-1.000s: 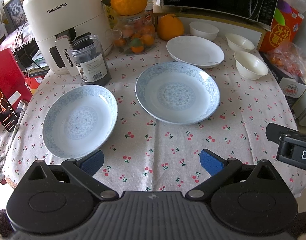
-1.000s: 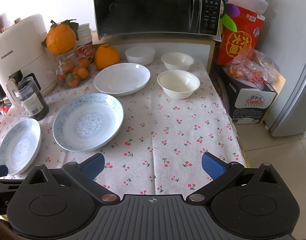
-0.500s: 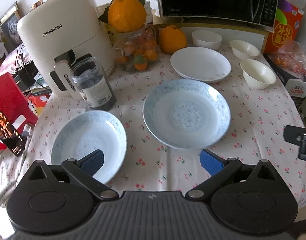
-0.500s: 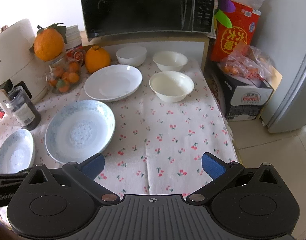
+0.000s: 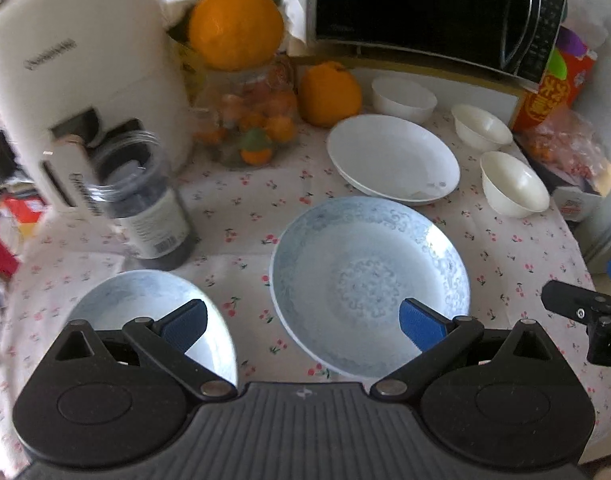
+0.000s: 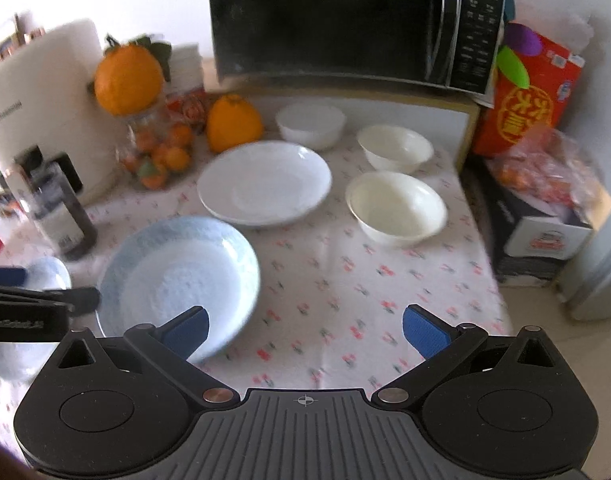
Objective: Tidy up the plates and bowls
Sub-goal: 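Close the left tool on the blue-patterned plate rim while the right tool grips its other side, then lift the blue-patterned plate with both tools toward the other blue-patterned plate, then lower the held plate onto the other blue-patterned plate with both tools, then open both tools to release the stacked blue-patterned plate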
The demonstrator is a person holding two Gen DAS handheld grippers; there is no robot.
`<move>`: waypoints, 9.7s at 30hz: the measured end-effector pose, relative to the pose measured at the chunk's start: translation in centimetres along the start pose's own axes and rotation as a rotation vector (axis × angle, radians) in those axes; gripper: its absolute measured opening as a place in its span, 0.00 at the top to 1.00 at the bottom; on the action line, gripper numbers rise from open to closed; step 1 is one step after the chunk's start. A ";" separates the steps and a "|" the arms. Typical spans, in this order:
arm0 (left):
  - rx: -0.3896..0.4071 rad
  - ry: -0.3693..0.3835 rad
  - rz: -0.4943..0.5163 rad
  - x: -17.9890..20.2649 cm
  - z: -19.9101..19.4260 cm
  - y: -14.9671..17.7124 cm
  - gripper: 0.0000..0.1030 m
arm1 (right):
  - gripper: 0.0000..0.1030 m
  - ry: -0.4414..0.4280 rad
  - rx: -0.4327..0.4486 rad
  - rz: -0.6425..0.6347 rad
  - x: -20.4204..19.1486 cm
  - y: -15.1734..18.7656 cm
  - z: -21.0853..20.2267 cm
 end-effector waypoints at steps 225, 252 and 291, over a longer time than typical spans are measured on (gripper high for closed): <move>0.088 0.222 0.037 -4.6 0.9 1.5 0.73 | 0.72 -0.192 0.017 0.144 -7.5 2.3 2.1; -0.029 0.218 0.075 3.3 5.0 2.2 0.73 | 0.72 -0.064 -0.105 0.203 0.8 3.7 4.7; -0.014 0.073 0.098 5.1 5.3 2.0 0.58 | 0.45 -0.003 -0.088 -0.079 -1.4 3.2 5.3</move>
Point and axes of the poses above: each gripper's, at about its wrist camera, not at the fingertips, and z roughly the way its jaws point, x to its right, y to its underside, the point moved 7 cm from there along z, roughly the way its jaws point, and after that the axes turned 5 degrees about x, right-handed, at the moved point
